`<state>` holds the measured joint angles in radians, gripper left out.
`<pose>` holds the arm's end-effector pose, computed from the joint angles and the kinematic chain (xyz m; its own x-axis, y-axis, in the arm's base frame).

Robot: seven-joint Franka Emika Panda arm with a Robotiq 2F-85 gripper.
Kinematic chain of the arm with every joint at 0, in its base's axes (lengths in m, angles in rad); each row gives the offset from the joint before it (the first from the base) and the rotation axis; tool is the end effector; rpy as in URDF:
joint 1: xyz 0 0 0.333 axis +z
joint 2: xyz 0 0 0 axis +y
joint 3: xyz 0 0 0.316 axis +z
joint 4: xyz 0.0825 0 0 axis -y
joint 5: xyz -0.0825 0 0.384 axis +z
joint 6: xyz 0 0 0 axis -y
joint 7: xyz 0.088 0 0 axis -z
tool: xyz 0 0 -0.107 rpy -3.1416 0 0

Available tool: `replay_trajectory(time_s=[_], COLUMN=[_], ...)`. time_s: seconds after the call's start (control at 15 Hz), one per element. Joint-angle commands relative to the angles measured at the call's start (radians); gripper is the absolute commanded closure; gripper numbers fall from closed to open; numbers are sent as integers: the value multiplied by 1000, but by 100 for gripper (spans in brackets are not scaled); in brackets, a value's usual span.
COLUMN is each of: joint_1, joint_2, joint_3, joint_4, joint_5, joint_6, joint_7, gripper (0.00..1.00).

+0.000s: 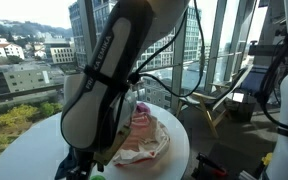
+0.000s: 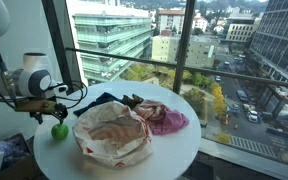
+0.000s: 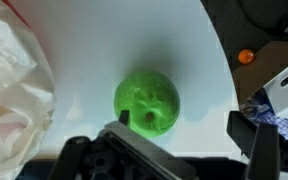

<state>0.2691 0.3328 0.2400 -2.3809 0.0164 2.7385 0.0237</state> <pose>0.4413 0.2510 0.1897 0.8978 0.4394 0.0303 0.4403 -0.8938 -0.0853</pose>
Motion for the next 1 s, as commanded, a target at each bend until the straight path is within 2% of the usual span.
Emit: replay_trajectory(time_s=[0.0,0.13,0.47,0.53,0.6,0.73,0.8,0.93], joint_1=[20,54,61,64,67,80,84,105], joint_2=[77,105,159,164,165,159,152,113], joint_3=[-23,-73,-100,-105,-108,-125,-129,-154], joint_4=[12,18,50,54,58,63,66,65], joint_5=[-60,-145,-196,-204,-209,-220,-220,-223], joint_6=[110,170,232,232,224,210,198,173], joint_7=[-10,-4,-20,-27,-31,-21,-17,7], gripper=[0,0,0,11,27,42,49,50])
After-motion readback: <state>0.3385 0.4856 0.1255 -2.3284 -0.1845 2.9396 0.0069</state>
